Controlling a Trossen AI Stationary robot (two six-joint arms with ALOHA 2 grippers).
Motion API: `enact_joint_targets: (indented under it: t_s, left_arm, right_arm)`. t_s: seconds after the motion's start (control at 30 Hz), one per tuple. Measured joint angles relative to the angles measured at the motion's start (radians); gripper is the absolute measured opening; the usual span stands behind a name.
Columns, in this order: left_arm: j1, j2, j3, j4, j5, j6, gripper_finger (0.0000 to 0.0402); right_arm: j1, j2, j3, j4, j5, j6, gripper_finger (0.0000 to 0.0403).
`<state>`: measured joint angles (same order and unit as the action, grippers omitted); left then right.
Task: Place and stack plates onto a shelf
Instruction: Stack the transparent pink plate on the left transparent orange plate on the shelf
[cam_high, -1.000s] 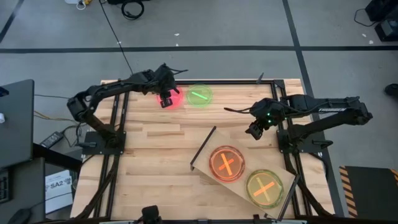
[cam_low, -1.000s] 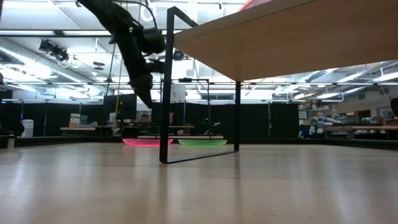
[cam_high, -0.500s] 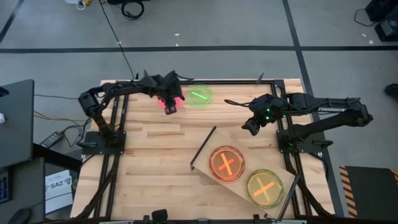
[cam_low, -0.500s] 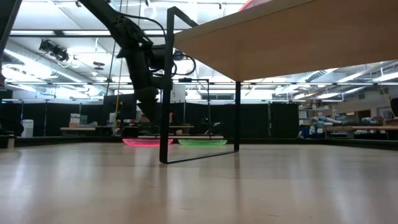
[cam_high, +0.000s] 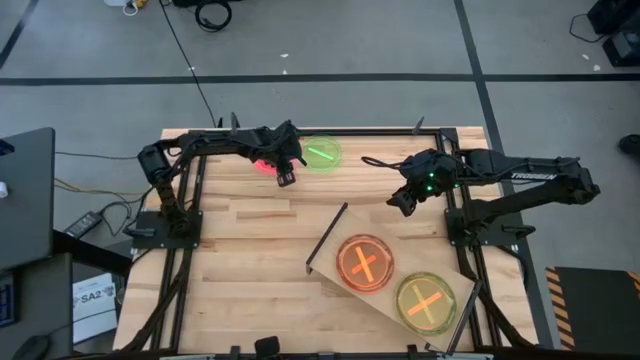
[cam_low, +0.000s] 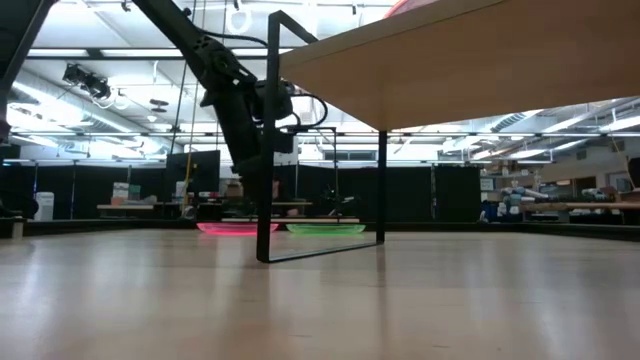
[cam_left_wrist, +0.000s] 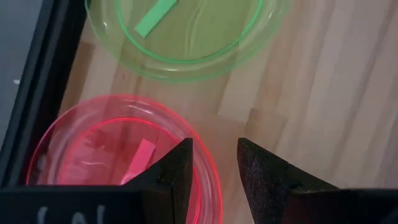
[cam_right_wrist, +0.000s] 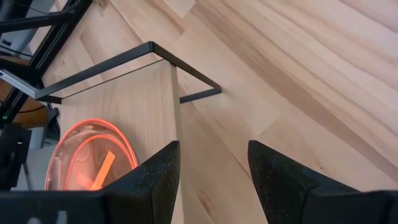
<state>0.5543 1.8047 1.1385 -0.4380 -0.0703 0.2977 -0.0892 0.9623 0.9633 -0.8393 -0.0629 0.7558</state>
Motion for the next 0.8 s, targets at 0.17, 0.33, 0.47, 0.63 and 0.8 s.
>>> enact_joint_targets:
  t_s: [0.17,0.33,0.47,0.63,0.8]
  left_arm:
    - [-0.004,0.029,0.0,0.013,-0.028,0.0,0.0133]
    - [-0.005,0.069,0.0,0.027,-0.056,-0.007,0.0133]
    - [-0.005,0.109,0.0,0.033,-0.122,-0.023,0.0133]
    - [-0.005,0.129,0.002,0.044,-0.151,-0.026,0.0133]
    - [-0.005,0.128,0.002,0.048,-0.151,-0.026,0.0133]
  right_arm:
    - [-0.001,0.0,0.0,0.002,0.005,0.0,0.0194]
    - [-0.005,0.0,0.0,0.008,0.012,0.0,0.0194]
    - [-0.006,0.0,0.0,0.009,0.012,0.0,0.0194]
    - [-0.006,0.0,0.0,0.01,0.012,0.0,0.0194]
    - [-0.006,0.0,0.0,0.011,0.012,0.0,0.0194]
